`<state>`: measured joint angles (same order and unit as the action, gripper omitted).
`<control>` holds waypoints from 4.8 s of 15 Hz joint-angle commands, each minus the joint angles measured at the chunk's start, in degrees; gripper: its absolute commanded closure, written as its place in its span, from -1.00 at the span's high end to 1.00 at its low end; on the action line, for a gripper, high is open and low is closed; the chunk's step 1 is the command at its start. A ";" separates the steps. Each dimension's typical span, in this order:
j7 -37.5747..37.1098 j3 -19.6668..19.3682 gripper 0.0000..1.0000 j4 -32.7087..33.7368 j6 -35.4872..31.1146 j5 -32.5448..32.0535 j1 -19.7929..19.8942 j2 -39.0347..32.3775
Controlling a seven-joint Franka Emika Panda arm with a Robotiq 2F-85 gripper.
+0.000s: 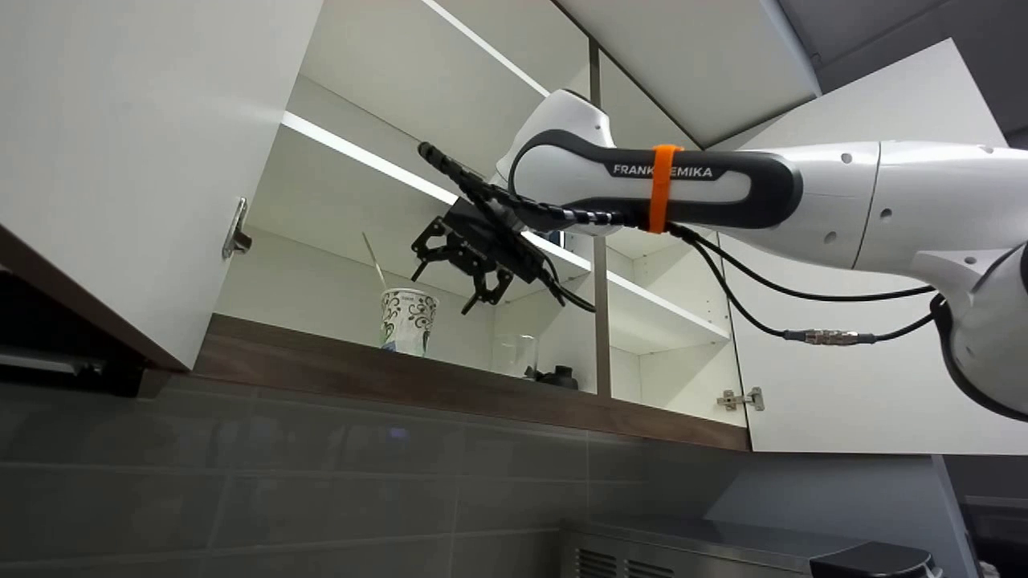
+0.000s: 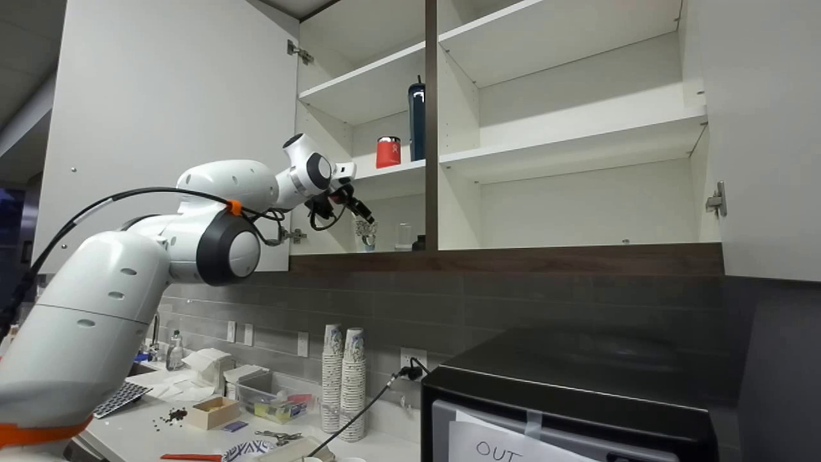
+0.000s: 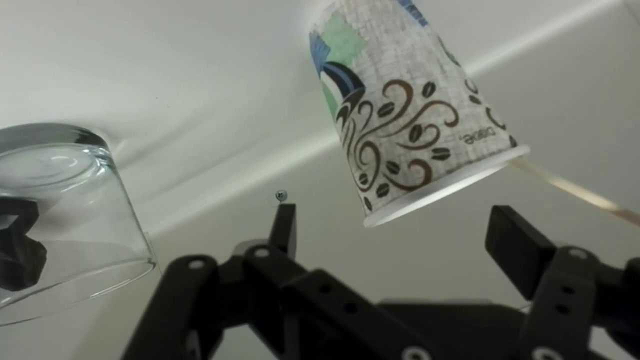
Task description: Put the stick in the cup on the counter
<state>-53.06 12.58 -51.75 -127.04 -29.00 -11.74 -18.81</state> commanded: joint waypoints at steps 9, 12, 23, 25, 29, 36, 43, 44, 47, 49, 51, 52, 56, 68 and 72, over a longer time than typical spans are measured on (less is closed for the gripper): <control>-0.79 -0.77 -0.92 8.98 11.25 -0.49 -1.80 -3.08; -0.97 -0.65 -1.00 10.73 13.47 -0.04 -1.53 -3.01; -0.68 -0.39 -1.00 12.35 17.00 1.47 -0.72 -2.88; -0.84 -0.34 -1.00 13.17 19.21 2.31 -0.46 -2.57; -1.25 -0.60 -1.00 15.10 21.98 2.63 -0.35 -2.55; -0.80 -0.28 -0.44 15.65 22.81 3.69 -0.07 -2.91; 1.56 -0.23 0.50 15.86 18.35 3.94 1.03 -2.39; 3.34 0.12 0.67 15.82 17.67 4.55 1.47 -2.16; 9.60 1.69 1.00 15.66 16.16 8.41 3.27 -1.44; 14.15 2.78 1.00 15.49 15.89 11.56 4.60 -1.02; 18.55 3.98 1.00 15.07 16.11 14.66 5.89 -0.58; 20.38 4.52 1.00 14.93 16.06 16.05 6.55 -0.43; 26.72 6.57 1.00 14.33 15.03 21.32 8.84 0.52; 44.06 12.52 1.00 11.35 12.35 36.85 13.86 1.14; 54.46 14.29 1.00 8.49 7.30 38.41 14.47 1.88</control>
<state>-5.31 25.26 -39.41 -116.65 6.44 0.99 -18.51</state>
